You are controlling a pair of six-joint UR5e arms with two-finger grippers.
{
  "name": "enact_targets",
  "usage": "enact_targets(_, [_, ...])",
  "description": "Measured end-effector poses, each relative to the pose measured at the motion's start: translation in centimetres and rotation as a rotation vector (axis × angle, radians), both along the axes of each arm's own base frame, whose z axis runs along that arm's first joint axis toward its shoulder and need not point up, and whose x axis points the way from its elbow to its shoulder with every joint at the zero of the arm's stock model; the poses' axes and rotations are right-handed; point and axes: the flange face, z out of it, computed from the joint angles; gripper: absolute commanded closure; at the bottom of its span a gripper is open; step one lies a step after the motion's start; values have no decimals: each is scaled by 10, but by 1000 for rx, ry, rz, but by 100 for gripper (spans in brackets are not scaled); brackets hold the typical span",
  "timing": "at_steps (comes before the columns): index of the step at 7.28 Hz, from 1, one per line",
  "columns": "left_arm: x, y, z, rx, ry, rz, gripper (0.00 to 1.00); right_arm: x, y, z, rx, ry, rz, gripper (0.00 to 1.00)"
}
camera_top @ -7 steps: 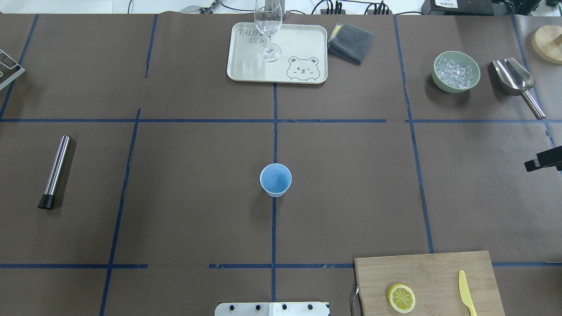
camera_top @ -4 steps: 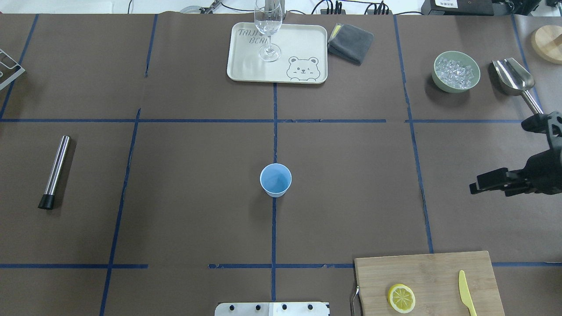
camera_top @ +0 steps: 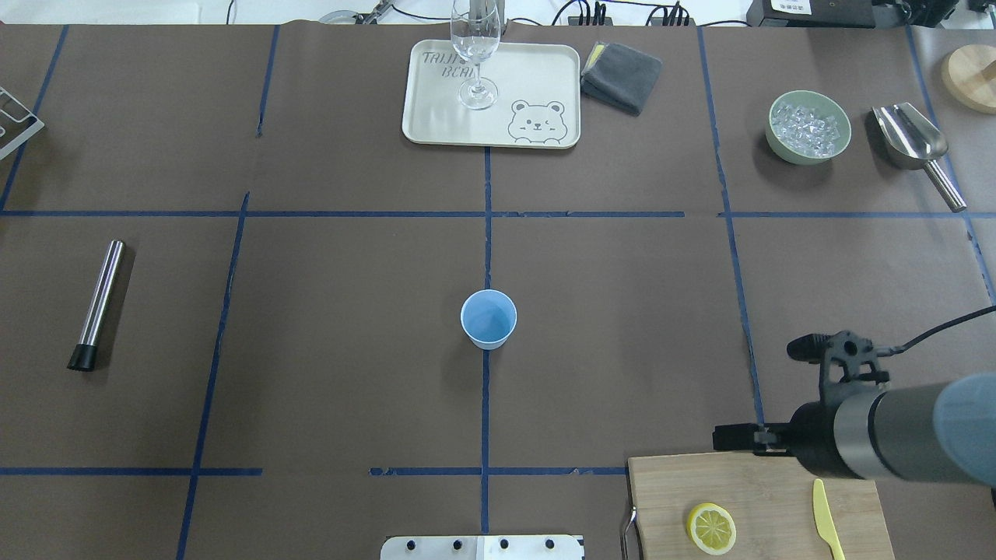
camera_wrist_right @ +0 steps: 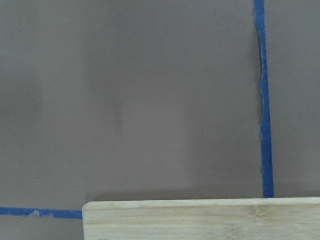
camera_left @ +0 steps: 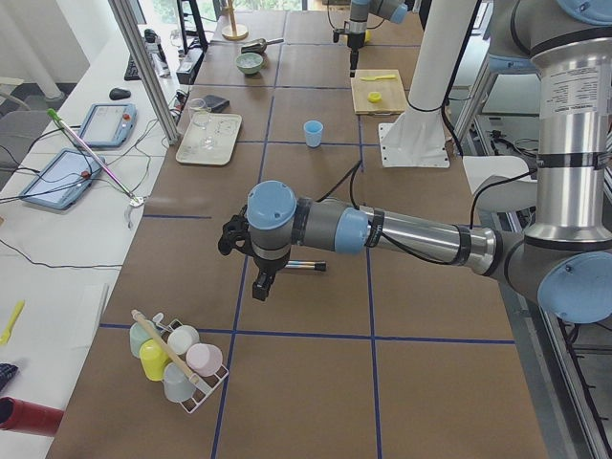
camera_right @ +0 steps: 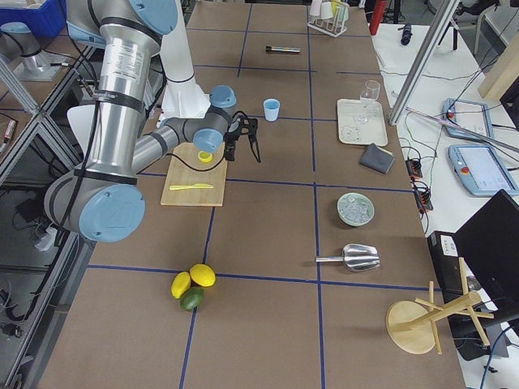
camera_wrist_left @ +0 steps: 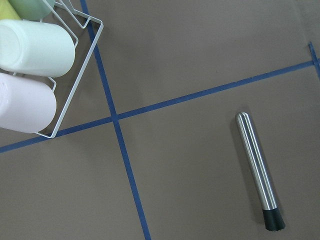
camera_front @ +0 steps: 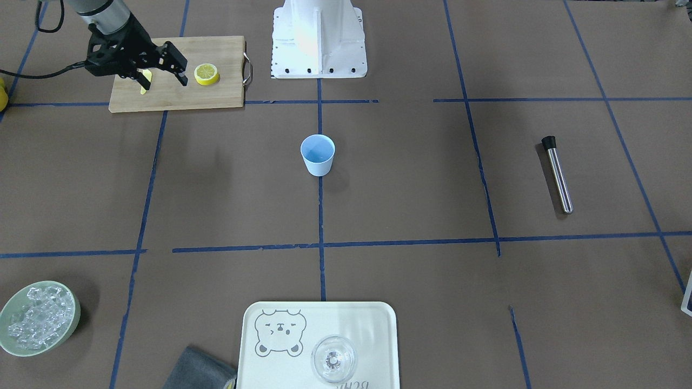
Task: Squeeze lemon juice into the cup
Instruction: 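Move the right gripper over the lemon slice on the wooden board, then lower the right gripper and close it on the top lemon slice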
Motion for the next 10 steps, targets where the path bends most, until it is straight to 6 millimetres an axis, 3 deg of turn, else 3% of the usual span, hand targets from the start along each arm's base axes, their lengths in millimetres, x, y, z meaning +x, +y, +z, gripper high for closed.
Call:
enact_targets(1, [0, 0, 0, 1, 0, -1, 0, -17, 23, 0, 22, 11, -1, 0])
enact_targets(3, [0, 0, -2, 4, 2, -2, 0, -37, 48, 5, 46, 55, -8, 0])
enact_targets(7, [1, 1, -4, 9, 15, -1, 0, -68, 76, 19, 33, 94, -16, 2])
enact_targets(10, [1, 1, -4, 9, 19, 0, 0, -73, 82, 27, 35, 109, -18, 3])
